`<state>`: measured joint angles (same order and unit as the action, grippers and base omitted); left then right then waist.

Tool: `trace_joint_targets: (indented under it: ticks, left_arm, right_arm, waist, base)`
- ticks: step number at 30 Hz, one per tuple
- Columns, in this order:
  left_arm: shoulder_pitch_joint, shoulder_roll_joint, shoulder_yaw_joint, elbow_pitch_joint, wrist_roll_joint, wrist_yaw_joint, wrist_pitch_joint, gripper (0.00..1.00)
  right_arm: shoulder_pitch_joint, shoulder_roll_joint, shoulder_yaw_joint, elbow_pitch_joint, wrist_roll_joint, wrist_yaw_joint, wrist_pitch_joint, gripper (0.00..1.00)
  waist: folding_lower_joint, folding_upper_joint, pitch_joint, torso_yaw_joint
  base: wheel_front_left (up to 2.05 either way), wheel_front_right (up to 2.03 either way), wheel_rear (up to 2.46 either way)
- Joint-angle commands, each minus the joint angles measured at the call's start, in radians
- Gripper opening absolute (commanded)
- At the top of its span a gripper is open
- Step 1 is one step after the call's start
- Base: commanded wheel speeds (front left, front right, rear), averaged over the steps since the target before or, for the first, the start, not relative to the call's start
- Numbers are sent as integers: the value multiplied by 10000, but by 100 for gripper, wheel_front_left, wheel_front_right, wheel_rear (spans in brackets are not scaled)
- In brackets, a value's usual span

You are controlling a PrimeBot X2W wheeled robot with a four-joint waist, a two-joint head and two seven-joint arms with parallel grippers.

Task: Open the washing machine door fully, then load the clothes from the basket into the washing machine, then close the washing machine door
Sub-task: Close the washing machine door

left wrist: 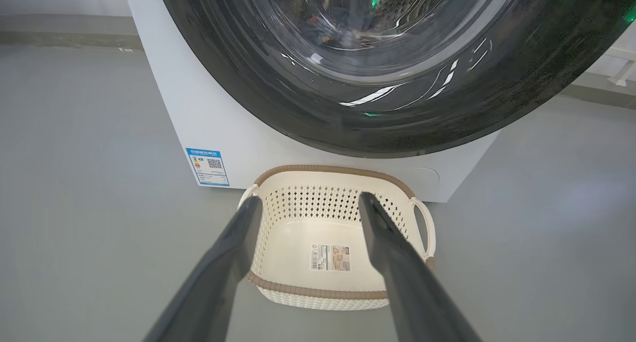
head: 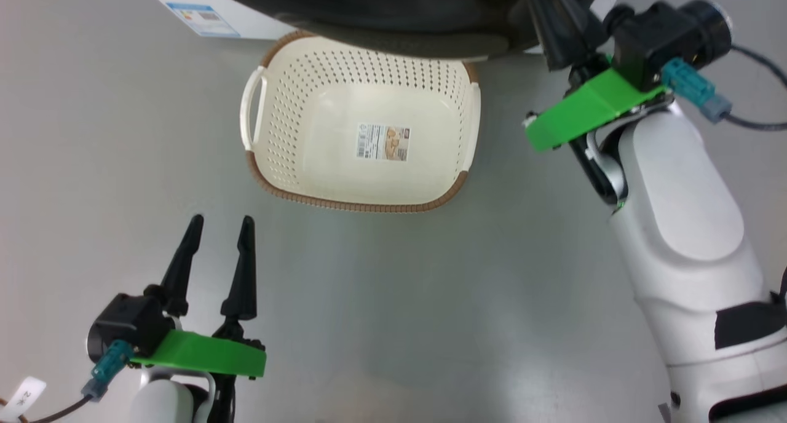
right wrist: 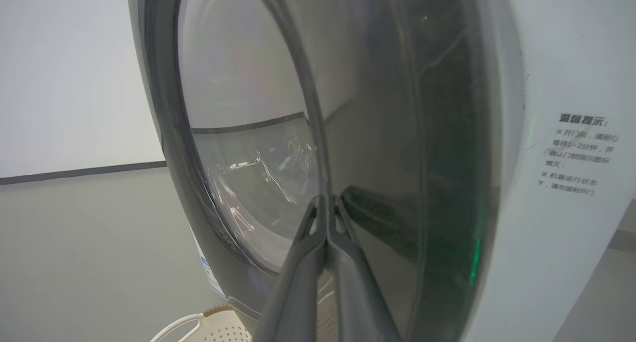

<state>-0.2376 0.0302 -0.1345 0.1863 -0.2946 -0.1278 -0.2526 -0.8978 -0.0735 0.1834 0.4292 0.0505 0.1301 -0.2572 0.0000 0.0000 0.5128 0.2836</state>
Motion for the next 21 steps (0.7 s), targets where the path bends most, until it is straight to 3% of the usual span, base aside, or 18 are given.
trace_joint_targets:
  ticks: [1,21]
  left_arm:
    - [-189,200,257,-212,-74,-29,-92,100]
    - [-1040,200,-343,-393,-461,-29,-92,100]
  right_arm:
    - [-309,170,109,-121,-170,6,-45,0]
    - [-2763,-332,25,618,-264,6,-45,0]
  waist:
    - [0,0,383,-28]
    - [0,0,1603,6]
  base:
    - [0,0,0]
    - [0,0,0]
